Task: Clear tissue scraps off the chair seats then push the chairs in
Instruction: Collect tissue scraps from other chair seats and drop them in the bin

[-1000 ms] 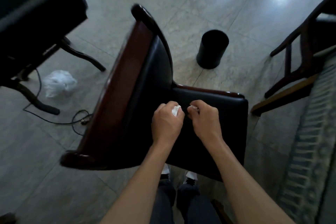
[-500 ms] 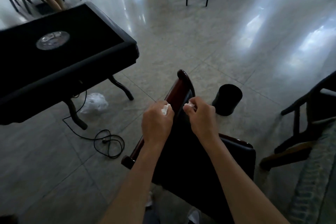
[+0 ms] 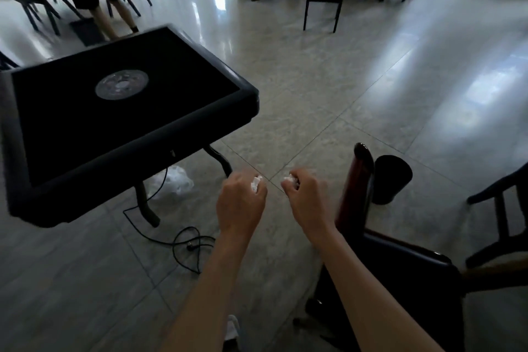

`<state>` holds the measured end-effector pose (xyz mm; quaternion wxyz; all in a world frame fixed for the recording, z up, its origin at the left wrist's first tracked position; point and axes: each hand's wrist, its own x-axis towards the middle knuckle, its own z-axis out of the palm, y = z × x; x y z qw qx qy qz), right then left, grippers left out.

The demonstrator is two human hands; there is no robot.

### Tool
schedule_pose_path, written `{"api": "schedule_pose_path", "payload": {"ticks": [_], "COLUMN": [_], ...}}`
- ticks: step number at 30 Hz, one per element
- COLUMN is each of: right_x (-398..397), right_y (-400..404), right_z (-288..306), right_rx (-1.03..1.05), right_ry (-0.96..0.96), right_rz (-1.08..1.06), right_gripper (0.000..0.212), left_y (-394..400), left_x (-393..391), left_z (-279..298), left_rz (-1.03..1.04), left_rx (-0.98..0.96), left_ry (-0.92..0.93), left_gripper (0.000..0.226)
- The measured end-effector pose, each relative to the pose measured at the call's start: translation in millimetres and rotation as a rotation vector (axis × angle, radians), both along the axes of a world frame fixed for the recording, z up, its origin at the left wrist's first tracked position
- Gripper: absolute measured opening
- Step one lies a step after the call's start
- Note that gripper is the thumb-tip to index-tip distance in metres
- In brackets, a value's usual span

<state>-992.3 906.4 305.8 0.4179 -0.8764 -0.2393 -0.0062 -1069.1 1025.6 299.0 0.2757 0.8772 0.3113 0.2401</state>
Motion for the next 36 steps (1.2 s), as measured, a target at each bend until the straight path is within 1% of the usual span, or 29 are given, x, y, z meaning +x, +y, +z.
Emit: {"api": "schedule_pose_path", "payload": {"ticks": [5,8,11,16,22,28,32,36], "right_x": [-15,-11,1,33,107,210,271,326], "right_y": [75,104,126,151,174,194,193,181], "right_z": [4,4,5,-1,-20,-34,-32,-30], "right_rx": [-0.042,-0.036,-0.045,-0.056,-0.071,-0.070,-0.072,-0.090], "right_ry": [-0.035,-0.040,-0.054,-0.050,0.011,0.081,0.118,0.125], "right_rz": [-0.031,-0.046,-0.091,-0.153,-0.202,-0.280,-0.313,-0.400], "right_gripper": [0.016,0.017,0.022,0.009,0.016,0.014,0.016,0.015], "left_y": [75,105,125,147,177,200,195,183], "left_x": [-6,-1,12,53,131,244,316,376], "left_z": [0,1,0,-6,-21,-33,-33,-33], "left_rz": [-0.065,-0.096,-0.113,-0.156,-0.228,-0.276,-0.328,-0.432], "left_rx": [-0.033,-0.026,-0.041,-0.035,0.040,0.072,0.062,0.038], "left_ry": [0.023,0.034,0.029,0.048,0.027,0.054,0.077,0.103], "left_gripper": [0.015,0.014,0.013,0.018,0.014,0.012,0.012,0.017]}}
